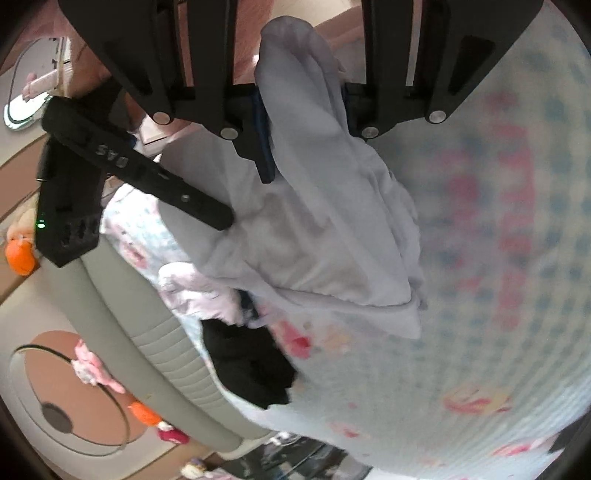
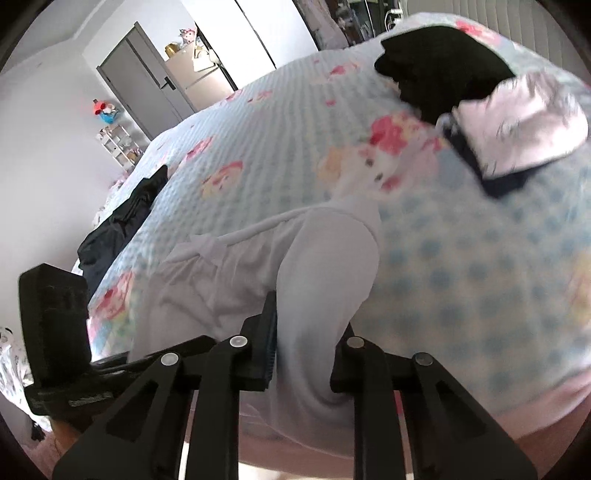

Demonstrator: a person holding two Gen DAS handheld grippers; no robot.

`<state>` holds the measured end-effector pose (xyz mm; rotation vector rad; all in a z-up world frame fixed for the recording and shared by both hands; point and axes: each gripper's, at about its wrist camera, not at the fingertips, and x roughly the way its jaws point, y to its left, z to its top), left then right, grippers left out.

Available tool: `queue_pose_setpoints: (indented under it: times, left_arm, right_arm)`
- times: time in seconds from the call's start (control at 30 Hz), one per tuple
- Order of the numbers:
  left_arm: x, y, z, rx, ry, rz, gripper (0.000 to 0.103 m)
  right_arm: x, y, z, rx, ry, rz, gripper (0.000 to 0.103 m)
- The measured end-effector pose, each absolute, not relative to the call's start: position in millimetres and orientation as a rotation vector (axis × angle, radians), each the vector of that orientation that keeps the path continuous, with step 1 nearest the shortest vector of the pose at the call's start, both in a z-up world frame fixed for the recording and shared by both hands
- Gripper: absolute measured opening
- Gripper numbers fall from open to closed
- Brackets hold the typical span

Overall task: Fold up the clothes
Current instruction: 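Lift the folded shirt with both grippers and carry it toward the clothes pile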

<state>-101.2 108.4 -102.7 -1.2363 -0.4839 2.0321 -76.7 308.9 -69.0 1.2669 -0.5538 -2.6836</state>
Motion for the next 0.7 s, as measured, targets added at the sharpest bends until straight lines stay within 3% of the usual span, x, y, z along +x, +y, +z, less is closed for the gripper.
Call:
queue_pose_setpoints:
  times: [0.43,0.57,0.6,0.63,0.67,0.7]
  left_arm:
    - [-185.0,285.5,-38.0,-1.072,-0.277,1.940,0.028]
    - [-217.2,336.3,-25.3,-1.010,-0.332,1.901,0.029]
    - [-227.0,346.9,-28.2,-1.013,-0.362,1.886,0.033]
    - [-237.7,357.1,-36.5,-1.035,-0.385,1.876,0.045]
    - [-247.8,366.2,-48.3,-1.074,-0.390,1.877,0.060]
    - [-259.3,376.2,-66.5,-1.147,-0.381,1.887,0.065]
  right_arm:
    - [-140.1,466.9,10.1,1.223,-0.470,-2.915,0.018]
    - [-154.0,519.4,29.5,1.168,-0.494,-2.997,0.019]
    - [-157.9,533.2,22.7,1.190,-0.517,-3.003,0.020]
    - [-161.8,547.0,15.9,1.213,-0.539,-3.008,0.021]
    - [-165.7,560.8,9.2,1.235,-0.562,-3.013,0.027]
    - [-169.5,574.5,2.4,1.258,-0.584,-3.018,0.034]
